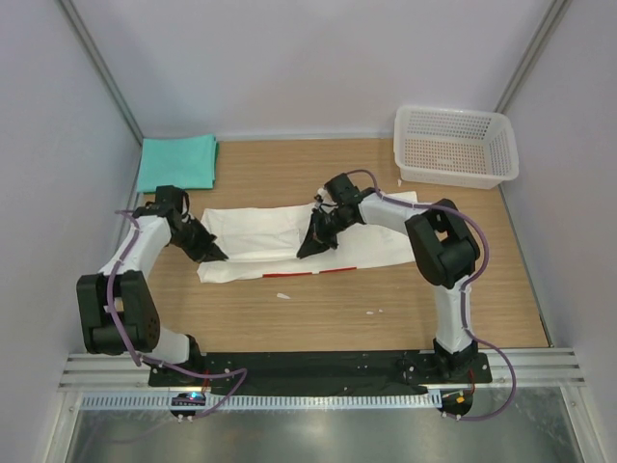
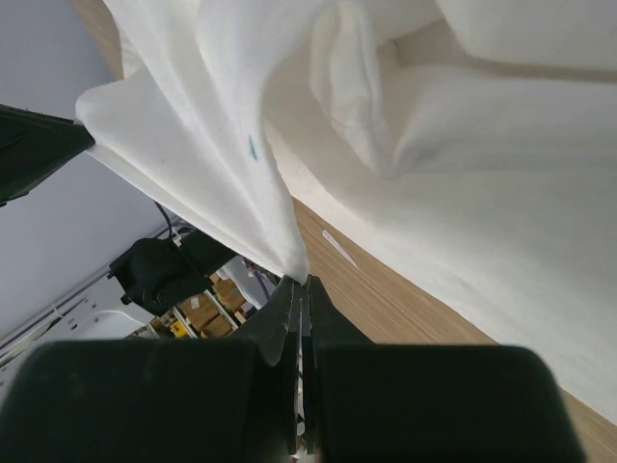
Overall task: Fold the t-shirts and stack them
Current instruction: Fold the tshirt
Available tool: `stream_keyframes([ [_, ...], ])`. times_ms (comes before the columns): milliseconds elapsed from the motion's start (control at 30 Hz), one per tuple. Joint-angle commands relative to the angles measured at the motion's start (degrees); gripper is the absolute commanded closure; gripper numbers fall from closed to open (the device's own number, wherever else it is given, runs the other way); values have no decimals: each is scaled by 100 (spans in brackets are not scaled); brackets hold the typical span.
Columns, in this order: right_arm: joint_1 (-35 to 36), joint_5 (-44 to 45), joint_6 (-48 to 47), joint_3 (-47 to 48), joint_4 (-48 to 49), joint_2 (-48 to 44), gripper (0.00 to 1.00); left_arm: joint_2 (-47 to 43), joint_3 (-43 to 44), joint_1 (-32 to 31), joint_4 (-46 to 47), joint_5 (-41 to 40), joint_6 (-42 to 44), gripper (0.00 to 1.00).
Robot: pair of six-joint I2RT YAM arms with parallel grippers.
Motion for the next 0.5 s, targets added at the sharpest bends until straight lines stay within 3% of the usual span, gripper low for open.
stream_keyframes([
  [0, 4, 343, -185, -228, -228, -185, 97, -234, -76, 199, -101, -637, 139, 100],
  [467, 75, 457, -281, -255, -149, 140, 97, 65, -278, 208, 189, -718, 315, 100],
])
